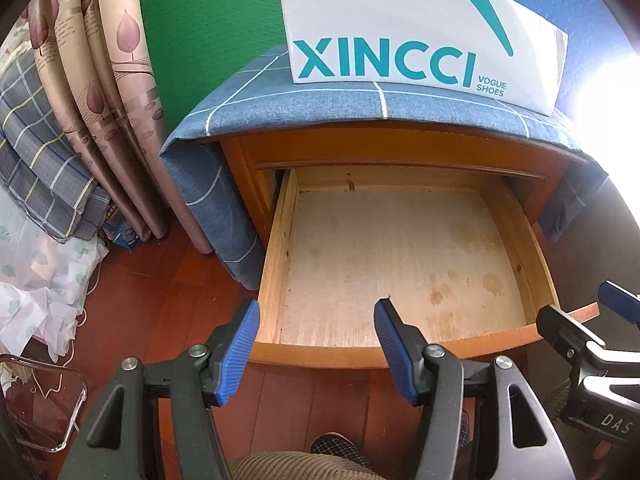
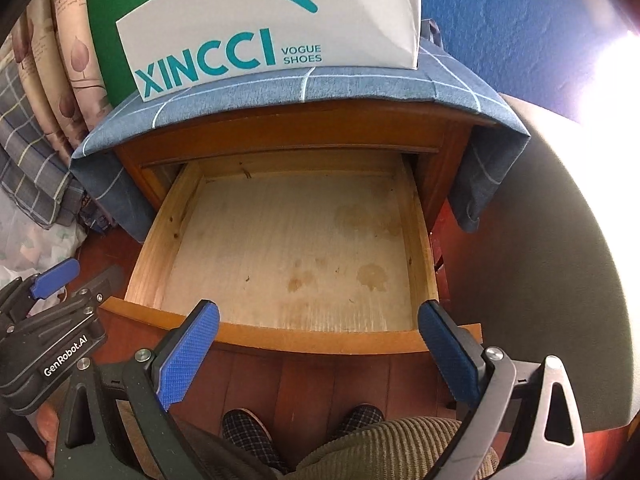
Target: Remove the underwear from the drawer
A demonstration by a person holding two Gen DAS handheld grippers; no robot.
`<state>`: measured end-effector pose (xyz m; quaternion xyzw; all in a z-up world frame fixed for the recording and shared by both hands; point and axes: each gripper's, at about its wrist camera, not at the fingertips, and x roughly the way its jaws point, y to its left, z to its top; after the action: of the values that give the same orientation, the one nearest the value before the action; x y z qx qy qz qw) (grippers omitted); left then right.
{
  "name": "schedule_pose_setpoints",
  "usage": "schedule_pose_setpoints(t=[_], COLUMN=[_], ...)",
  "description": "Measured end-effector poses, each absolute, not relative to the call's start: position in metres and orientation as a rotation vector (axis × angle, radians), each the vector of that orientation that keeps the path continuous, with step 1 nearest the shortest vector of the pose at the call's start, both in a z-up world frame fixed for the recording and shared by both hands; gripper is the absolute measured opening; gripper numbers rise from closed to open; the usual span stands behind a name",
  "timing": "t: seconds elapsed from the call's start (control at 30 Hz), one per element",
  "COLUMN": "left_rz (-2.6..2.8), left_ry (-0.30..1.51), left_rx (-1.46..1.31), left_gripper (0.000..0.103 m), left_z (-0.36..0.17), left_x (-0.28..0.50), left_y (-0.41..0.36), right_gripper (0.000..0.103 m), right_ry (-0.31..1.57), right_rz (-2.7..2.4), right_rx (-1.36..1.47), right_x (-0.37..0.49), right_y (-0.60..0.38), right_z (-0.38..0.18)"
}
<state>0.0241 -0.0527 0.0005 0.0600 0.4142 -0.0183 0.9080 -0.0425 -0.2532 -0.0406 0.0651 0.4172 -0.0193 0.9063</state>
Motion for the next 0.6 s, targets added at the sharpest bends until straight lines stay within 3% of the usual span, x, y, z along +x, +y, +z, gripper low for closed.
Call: schedule_pose_setpoints(t=[0.6], left_rz=[-0.042], left_ry=[0.866], left_rx=[0.129], left_gripper=[0.061], left_z=[-0.0024], left_x=[0.0263], left_y=[-0.0527], right_gripper=[0.098], right_ry=[0.876], right_rz=[-0.045], right_rx=[0.113], right_x=[-0.0405], right_y=[-0.251], right_z=[-0.0428])
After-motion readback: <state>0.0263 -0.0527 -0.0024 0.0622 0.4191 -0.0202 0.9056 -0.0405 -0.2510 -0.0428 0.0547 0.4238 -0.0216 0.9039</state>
